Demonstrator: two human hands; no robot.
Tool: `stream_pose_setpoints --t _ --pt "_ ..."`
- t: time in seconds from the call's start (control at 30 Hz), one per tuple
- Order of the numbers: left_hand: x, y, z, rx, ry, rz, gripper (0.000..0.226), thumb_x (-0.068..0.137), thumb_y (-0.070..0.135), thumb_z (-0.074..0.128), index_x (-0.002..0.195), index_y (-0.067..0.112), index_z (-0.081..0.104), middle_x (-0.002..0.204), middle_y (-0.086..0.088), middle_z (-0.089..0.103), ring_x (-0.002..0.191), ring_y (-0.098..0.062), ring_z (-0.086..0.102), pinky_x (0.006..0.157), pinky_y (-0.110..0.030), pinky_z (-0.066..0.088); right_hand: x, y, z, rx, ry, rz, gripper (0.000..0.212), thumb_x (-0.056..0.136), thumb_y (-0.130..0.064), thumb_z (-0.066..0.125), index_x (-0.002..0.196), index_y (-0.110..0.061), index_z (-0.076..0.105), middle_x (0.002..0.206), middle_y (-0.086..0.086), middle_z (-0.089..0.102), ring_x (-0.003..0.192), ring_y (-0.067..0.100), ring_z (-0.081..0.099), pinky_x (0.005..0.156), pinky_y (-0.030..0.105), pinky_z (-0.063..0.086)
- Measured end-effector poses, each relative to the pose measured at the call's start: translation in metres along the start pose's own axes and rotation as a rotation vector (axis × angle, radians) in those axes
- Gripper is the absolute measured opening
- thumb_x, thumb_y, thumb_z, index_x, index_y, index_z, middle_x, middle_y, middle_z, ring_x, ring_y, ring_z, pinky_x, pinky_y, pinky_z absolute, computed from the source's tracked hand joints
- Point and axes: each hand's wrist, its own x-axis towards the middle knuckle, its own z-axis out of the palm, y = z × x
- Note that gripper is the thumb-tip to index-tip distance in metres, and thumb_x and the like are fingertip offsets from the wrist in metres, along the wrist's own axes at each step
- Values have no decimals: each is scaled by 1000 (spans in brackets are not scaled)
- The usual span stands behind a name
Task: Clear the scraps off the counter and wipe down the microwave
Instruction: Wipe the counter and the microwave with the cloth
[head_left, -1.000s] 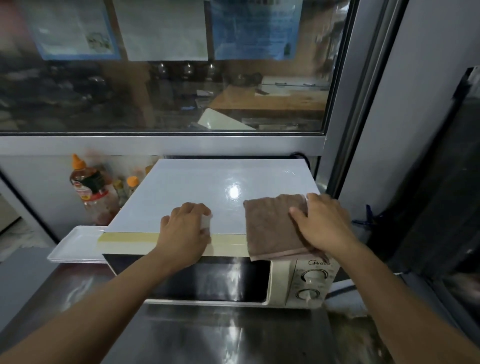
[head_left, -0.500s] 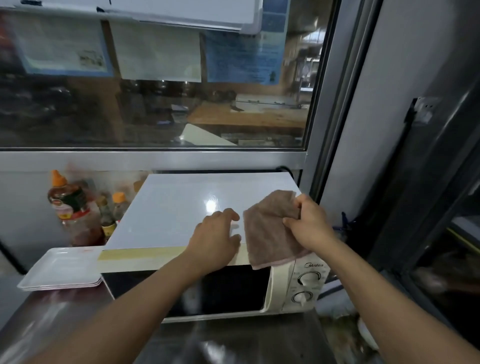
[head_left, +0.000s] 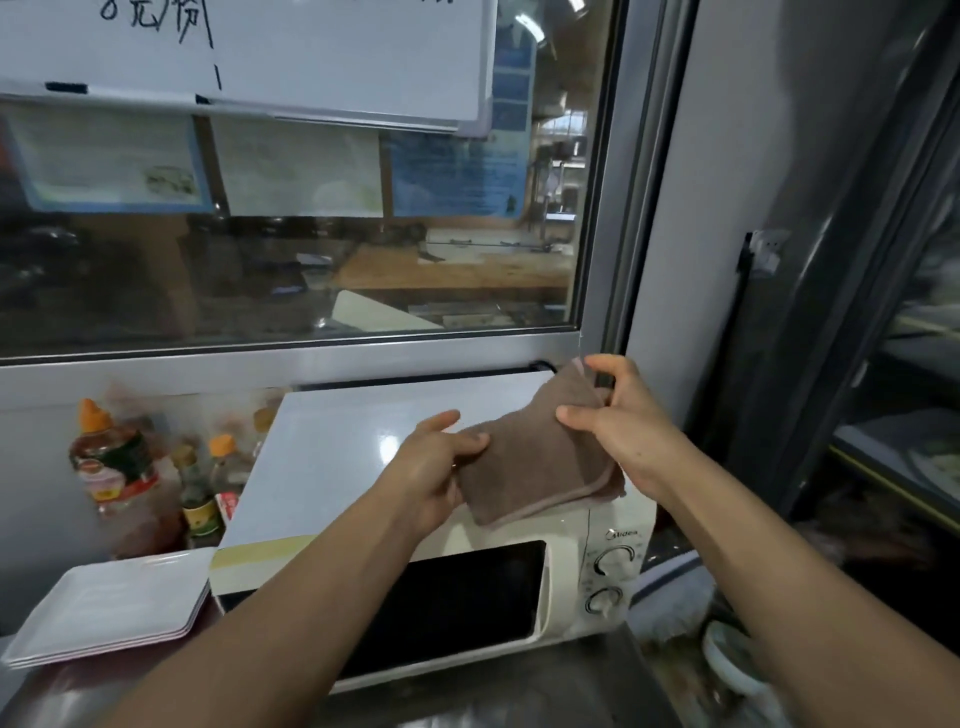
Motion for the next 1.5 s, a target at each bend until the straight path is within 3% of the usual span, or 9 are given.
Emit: stream_pose_setpoints --t 0.2,0.3,0.43,0.57,0.8,0.9,1.03,1.27,1.5 --pt "8 1 3 426 -6 204 53 76 -16 60 117 17 61 89 -9 64 72 -18 61 57 -22 52 1 12 -18 -224 -179 -14 70 70 10 73 125 -28 55 125 3 57 107 17 58 95 35 50" --pt "18 0 13 932 94 425 34 71 -3 70 98 18 69 88 0 69 76 -13 64 65 -21 54 14 21 -24 -479 -54 -115 46 69 -1 77 107 -25 65 111 2 61 102 20 58 92 38 50" --pt "40 -1 27 1298 141 543 8 77 22 72 74 20 64 77 4 60 67 -8 55 53 -15 40 36 39 -47 -506 -92 -138 12 78 -10 72 78 -19 64 100 7 59 94 21 57 82 34 49" --pt "70 -4 45 1191 75 402 22 80 28 70 67 17 57 67 4 60 61 -7 53 53 -18 38 69 53 -64 -201 -152 28 12 87 -17 65 97 -19 60 94 4 66 87 20 65 70 33 56" --pt "124 -10 73 796 34 151 23 81 6 70 102 7 60 76 -3 69 61 -12 64 52 -20 52 181 70 -64 -453 123 -153 21 81 -28 71 94 -22 55 84 -10 55 75 6 53 54 19 35" --pt "145 -14 72 975 50 137 23 83 14 69 105 9 65 90 -3 70 77 -14 65 68 -26 55 215 81 -46 -582 60 -222 14 86 -26 65 97 -18 66 96 -1 64 86 16 57 64 19 39" --pt "161 -14 52 1514 166 292 34 85 29 65 118 21 60 120 0 57 106 -15 56 85 -22 42 219 94 -23 -944 137 -174 39 92 -39 48 118 -10 54 128 14 41 117 31 38 99 39 36" --pt "193 -9 19 1845 234 340 46 94 33 47 138 30 38 148 3 33 135 -23 30 108 -42 29 188 116 15 -872 -39 -15 60 98 -38 37 143 -6 14 142 18 25 125 31 36 101 41 37" --pt "219 -18 -4 1866 227 297 45 93 45 38 137 36 34 148 8 29 133 -23 29 106 -43 28 260 128 20 -840 -103 -7 50 98 -38 32 136 -6 27 134 19 33 116 34 44 96 41 41"
